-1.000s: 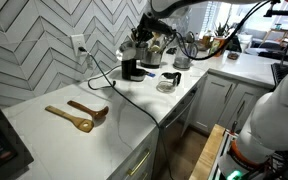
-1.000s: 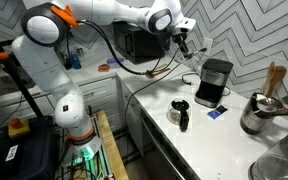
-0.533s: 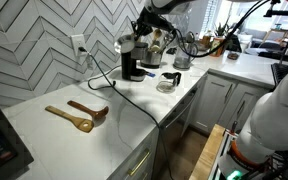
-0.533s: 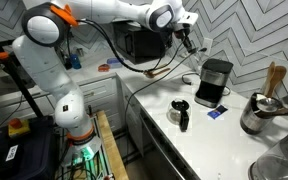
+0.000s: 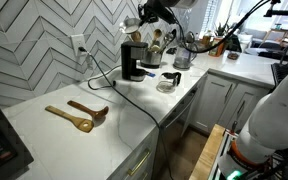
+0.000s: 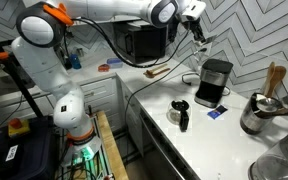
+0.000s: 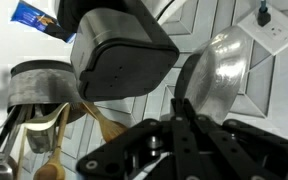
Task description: Close the lid of the coffee machine and then put the silver plate on the coffee machine
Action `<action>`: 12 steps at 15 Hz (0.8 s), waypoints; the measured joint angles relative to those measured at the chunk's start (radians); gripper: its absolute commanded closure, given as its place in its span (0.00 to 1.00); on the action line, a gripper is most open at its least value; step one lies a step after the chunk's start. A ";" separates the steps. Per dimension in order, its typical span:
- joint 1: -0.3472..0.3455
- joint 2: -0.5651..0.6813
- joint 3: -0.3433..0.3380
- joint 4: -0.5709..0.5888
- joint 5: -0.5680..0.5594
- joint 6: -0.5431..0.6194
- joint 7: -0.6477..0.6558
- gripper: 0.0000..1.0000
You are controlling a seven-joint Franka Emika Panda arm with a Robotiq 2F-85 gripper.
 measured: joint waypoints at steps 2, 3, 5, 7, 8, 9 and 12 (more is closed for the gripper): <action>-0.021 0.000 -0.006 0.000 0.000 0.007 0.075 0.99; -0.030 0.000 -0.010 -0.001 0.000 0.008 0.109 0.99; -0.040 0.000 -0.018 -0.006 0.002 0.008 0.170 0.99; -0.043 0.000 -0.028 -0.018 0.015 0.008 0.216 0.99; -0.043 0.000 -0.033 -0.026 0.030 0.008 0.227 0.99; -0.043 -0.001 -0.038 -0.033 0.050 0.008 0.229 0.99; -0.043 -0.002 -0.055 -0.058 0.115 0.019 0.229 0.99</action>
